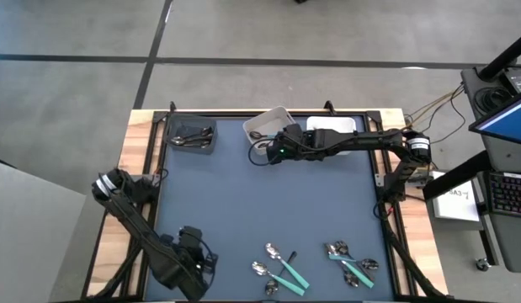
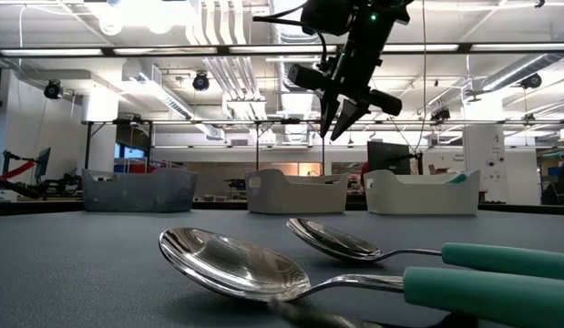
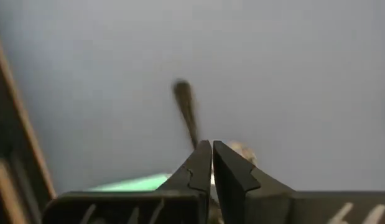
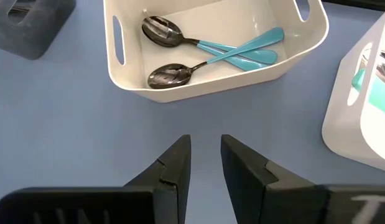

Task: Sort silverware by color (type)
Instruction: Put the black spoon into the black bin

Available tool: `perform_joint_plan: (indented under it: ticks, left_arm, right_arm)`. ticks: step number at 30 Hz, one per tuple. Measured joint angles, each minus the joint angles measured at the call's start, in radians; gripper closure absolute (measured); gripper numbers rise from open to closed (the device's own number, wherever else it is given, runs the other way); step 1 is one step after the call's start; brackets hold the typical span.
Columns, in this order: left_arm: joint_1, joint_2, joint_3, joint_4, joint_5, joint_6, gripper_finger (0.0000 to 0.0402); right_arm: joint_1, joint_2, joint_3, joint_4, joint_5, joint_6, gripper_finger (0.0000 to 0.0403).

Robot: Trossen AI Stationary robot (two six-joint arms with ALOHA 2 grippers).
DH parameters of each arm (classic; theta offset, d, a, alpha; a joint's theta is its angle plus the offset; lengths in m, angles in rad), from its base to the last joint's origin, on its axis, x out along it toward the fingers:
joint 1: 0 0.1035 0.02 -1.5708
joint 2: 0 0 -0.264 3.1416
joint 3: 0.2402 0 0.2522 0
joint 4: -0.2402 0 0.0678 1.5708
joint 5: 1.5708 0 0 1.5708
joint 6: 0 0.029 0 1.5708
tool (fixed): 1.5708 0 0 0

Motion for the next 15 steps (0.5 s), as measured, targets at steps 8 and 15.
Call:
perform_joint_plan:
  ticks: [8,15]
  left_arm:
    - [-0.016,0.092,-0.019,0.236,0.107,-0.088,0.0395]
    - [-0.039,0.203,0.074,0.206,0.138,-0.154,0.0333]
  right_arm:
    - [0.000,0.000,0.000,0.000,0.000,0.000,0.0323]
    - [0.000,0.000,0.000,0.000,0.000,0.000,0.0323]
